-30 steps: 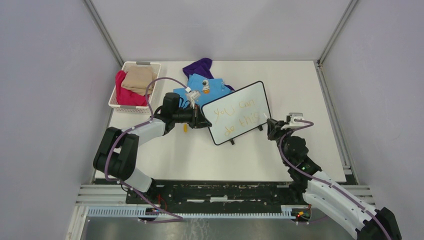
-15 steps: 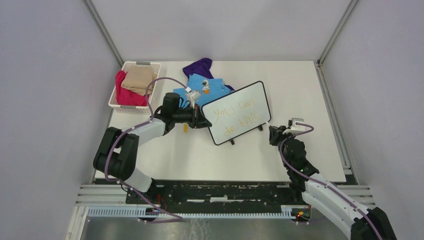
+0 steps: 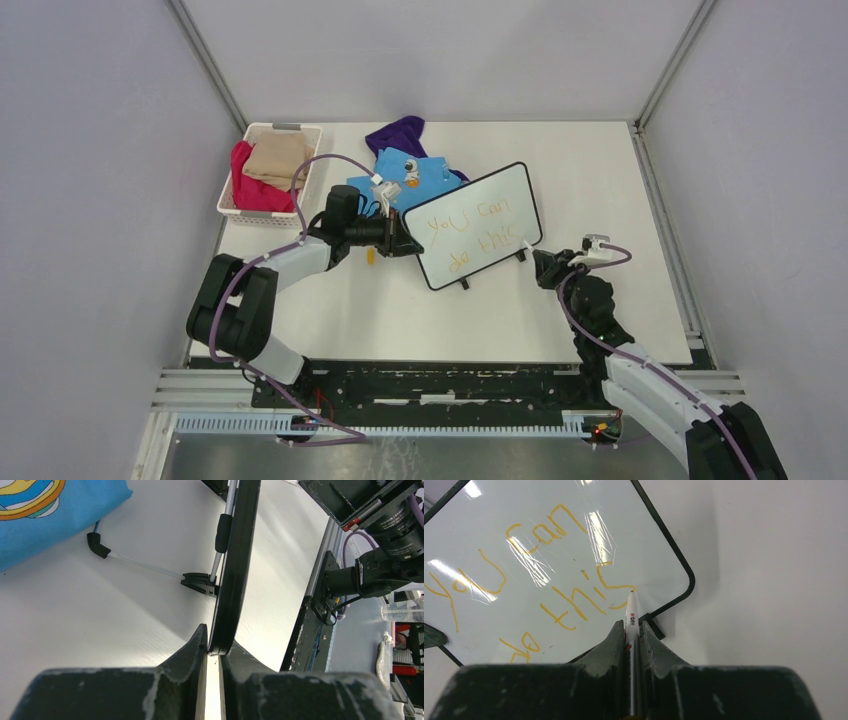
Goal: Write a sentence on the whiteboard
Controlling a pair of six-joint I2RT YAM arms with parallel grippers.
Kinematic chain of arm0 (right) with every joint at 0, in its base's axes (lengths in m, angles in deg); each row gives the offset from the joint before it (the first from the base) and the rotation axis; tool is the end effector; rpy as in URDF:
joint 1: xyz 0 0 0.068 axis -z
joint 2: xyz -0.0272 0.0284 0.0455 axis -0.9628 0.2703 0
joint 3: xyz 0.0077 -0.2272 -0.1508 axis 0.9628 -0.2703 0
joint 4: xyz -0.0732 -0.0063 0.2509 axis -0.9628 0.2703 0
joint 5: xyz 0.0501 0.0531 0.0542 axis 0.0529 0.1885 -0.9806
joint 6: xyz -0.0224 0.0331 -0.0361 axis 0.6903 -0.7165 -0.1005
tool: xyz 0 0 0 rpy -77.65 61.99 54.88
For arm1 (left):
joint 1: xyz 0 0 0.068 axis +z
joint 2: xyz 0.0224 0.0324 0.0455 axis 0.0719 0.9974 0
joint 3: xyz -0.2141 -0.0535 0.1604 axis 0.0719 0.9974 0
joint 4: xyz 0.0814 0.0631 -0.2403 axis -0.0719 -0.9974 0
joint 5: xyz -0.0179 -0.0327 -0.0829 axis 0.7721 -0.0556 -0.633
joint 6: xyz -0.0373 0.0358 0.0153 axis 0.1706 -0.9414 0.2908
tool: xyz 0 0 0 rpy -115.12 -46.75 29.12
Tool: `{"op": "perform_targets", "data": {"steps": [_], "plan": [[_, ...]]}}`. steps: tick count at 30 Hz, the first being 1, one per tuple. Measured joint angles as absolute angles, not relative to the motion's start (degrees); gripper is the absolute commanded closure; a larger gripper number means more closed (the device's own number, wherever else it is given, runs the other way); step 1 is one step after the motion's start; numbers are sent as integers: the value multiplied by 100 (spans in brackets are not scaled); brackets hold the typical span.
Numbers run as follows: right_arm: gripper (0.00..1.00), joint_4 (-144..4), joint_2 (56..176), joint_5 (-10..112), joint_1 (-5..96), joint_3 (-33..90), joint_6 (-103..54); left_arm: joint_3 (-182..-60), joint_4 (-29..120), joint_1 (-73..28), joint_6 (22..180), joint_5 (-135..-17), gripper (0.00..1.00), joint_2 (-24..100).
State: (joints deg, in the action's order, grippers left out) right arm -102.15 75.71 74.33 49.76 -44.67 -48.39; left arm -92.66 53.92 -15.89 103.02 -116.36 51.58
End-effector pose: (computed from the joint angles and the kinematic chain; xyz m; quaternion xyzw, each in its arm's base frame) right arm 0.1471 0.0569 0.1686 0.1270 0.7363 0.2168 0.6283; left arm 0.2838 -0.1316 0.1917 0.2335 0.7952 -0.4714 0.3015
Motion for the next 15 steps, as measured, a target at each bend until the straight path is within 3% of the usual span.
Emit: {"op": "perform_targets", "data": {"steps": [15], "plan": [[100,-10340,7844,7339,5157,-4465,-4946,-9299,5352,-1589,10298,-11649,98,5180]]}}
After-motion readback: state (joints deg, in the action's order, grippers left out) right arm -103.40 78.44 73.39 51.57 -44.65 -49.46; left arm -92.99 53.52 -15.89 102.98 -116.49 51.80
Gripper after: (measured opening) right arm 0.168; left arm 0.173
